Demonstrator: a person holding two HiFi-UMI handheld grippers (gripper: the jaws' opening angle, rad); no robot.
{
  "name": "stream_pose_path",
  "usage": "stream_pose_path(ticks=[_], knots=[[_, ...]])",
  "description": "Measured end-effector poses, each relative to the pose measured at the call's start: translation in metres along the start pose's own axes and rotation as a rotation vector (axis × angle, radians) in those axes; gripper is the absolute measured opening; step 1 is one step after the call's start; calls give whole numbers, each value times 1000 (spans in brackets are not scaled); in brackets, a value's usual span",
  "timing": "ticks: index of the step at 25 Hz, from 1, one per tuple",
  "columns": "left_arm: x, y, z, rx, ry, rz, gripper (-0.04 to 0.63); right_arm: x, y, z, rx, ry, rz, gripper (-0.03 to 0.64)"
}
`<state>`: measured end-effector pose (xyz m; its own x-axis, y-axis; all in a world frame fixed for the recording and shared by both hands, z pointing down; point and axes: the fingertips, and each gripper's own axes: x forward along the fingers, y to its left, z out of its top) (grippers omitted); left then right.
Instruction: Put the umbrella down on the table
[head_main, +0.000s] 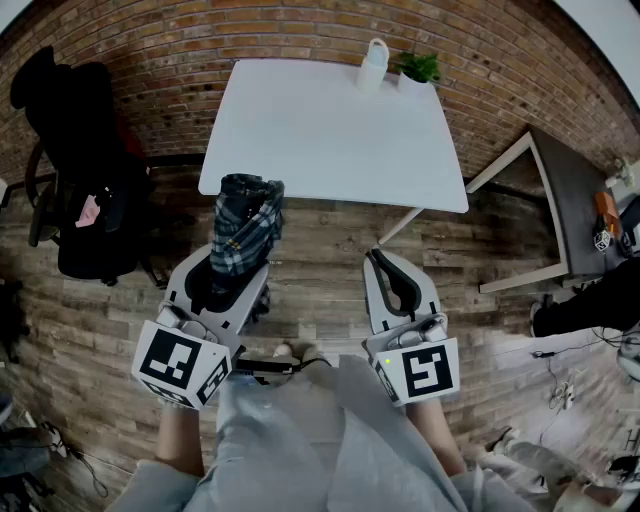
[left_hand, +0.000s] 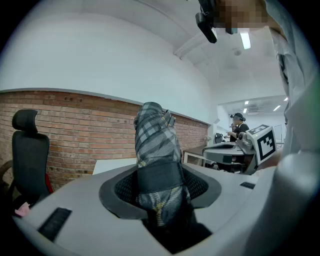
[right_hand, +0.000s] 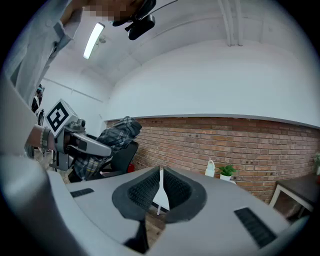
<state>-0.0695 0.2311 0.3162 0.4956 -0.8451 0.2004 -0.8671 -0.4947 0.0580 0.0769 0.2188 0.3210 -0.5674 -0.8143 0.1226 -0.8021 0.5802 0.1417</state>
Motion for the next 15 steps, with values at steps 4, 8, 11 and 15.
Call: stream_pose_path(ticks=[4,8,11,15], knots=[[1,1,-2,4,1,-1,232,1,0,-2,-1,2,-1,52],[2,2,-3,5,2,-2,232,2,1,-4,-2,5,-3,52],[2,3,-4,6,4,-5,232,2,2,-4,-2,7,-3,52],[3,3,-5,4,4,-8,232,1,2,-6,-2,11,-8,52]])
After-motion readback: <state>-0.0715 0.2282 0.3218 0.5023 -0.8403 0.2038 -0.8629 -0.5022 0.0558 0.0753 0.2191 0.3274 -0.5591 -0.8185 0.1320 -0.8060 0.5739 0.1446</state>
